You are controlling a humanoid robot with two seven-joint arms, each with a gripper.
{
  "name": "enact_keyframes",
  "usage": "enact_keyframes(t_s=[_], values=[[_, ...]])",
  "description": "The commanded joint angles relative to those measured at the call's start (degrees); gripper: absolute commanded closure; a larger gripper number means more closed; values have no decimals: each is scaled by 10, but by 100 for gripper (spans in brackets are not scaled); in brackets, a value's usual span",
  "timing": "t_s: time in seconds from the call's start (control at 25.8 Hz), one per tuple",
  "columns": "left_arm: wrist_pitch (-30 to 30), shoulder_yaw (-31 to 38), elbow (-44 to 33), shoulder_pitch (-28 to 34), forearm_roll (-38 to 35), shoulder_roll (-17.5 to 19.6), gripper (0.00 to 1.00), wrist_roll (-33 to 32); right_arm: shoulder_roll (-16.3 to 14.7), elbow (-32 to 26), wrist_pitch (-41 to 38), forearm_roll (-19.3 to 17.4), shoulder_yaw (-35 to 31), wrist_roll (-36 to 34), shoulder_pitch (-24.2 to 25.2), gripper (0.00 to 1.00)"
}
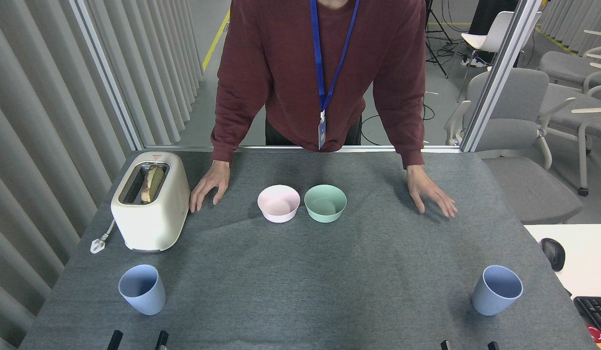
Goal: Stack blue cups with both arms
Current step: 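Move the left gripper up to the light-blue cup nearest it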
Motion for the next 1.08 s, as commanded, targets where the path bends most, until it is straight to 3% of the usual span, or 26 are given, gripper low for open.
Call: enact_keyframes(t_s=[0.0,0.5,1.04], values=[[0,-1,4,-1,-1,-2,0,0,0,0,0,0,0,0,0,0],[-4,-1,12,-13,0,-8,0,12,2,-1,0,0,0,0,1,0],[6,1,118,-98,-10,-2,0,5,3,-1,4,0,1,0,1,0]])
